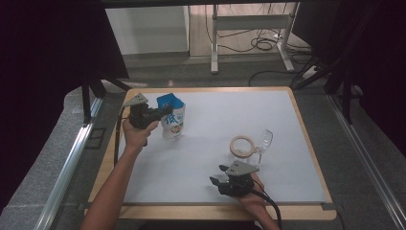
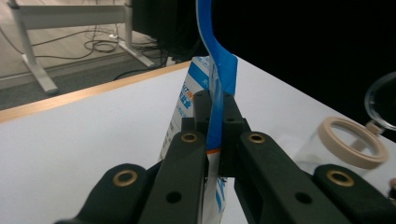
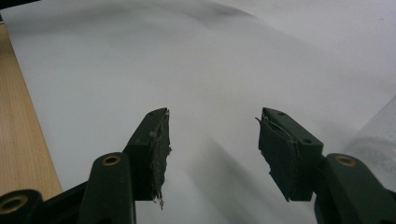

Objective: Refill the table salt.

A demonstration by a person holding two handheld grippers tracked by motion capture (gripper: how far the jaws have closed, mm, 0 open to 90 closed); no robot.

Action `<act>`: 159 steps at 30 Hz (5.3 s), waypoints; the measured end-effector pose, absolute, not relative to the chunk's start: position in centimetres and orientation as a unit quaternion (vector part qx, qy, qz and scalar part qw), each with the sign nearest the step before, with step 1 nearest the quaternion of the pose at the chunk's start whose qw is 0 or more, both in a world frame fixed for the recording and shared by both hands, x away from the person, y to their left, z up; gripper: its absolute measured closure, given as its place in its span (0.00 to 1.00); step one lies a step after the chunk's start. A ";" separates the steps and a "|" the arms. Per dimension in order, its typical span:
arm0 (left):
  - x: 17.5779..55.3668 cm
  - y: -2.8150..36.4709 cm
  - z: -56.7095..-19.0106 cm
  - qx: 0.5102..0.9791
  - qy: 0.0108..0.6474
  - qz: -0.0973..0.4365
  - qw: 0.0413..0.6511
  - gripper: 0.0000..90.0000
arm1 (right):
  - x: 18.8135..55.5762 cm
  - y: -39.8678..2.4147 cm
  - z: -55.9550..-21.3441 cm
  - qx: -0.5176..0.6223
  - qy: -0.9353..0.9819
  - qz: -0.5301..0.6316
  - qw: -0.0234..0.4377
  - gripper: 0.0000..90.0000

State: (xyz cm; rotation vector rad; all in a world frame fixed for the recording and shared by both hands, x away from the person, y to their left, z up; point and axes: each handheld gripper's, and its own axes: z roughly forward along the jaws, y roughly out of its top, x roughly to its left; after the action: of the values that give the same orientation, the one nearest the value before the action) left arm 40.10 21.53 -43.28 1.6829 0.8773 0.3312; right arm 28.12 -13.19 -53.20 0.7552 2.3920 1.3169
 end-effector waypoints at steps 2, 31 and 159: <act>39.7 21.4 -43.2 0.716 0.376 0.138 0.572 1.00 | 28.0 -13.0 -53.2 0.260 0.834 0.461 0.156 0.48; 36.5 20.2 -42.5 0.720 0.350 0.129 0.585 1.00 | 27.9 -12.0 -52.8 0.251 0.831 0.466 0.168 0.47; 35.0 9.0 -40.8 0.777 0.268 0.036 0.569 1.00 | 29.4 -8.0 -52.8 0.278 0.803 0.487 0.203 0.52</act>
State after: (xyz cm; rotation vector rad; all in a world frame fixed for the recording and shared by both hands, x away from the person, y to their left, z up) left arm 35.04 9.02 -40.75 1.8250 0.6286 0.0841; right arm 29.40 -7.96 -52.76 0.7756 2.2399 1.3602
